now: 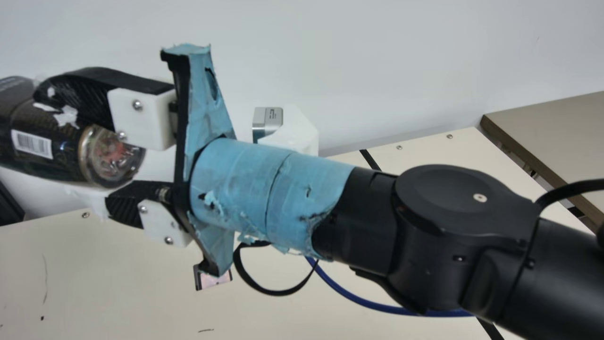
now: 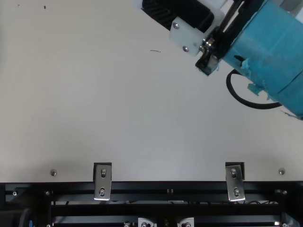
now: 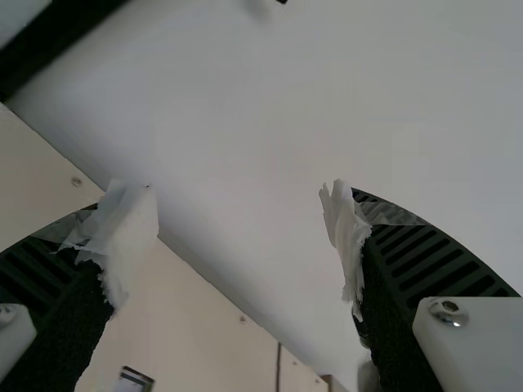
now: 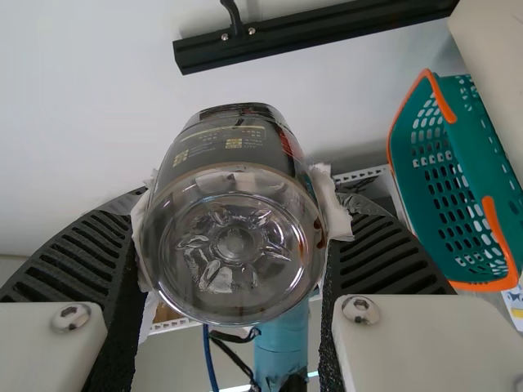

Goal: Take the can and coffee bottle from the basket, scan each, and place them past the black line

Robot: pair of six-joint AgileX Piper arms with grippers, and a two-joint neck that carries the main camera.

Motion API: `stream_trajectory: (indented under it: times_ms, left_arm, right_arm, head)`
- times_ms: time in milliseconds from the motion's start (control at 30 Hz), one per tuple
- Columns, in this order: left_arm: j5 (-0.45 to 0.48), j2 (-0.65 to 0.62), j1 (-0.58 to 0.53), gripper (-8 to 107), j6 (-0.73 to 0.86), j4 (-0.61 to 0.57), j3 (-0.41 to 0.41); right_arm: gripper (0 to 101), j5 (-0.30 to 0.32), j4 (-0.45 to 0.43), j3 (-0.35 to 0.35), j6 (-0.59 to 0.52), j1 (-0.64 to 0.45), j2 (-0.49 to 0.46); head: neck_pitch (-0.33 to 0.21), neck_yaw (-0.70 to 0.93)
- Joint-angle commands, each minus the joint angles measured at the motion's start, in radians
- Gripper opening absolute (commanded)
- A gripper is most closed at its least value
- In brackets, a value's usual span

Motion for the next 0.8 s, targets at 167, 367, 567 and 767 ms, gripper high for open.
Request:
stream_trajectory:
  times_ms: [167, 367, 567, 767]
  left_arm:
    - [0.018, -0.004, 0.007, 90, -0.021, 0.186, -0.013]
    - [0.021, -0.004, 0.007, 90, -0.021, 0.227, -0.013]
    - [0.021, -0.004, 0.007, 90, -0.021, 0.227, -0.013]
    - [0.021, -0.004, 0.007, 90, -0.021, 0.227, -0.013]
  right_arm:
    - [0, -0.002, -0.001, 0.002, -0.006, -0.001, 0.001]
    - [0, -0.119, -0.197, 0.044, -0.093, 0.032, 0.016]
    - [0, -0.277, -0.401, 0.110, -0.237, 0.052, 0.026]
    - [0, -0.384, -0.437, 0.159, -0.440, 0.060, 0.026]
  head:
    - [-0.014, -0.006]
    - [-0.014, -0.006]
    - [-0.014, -0.006]
    - [-0.014, -0.006]
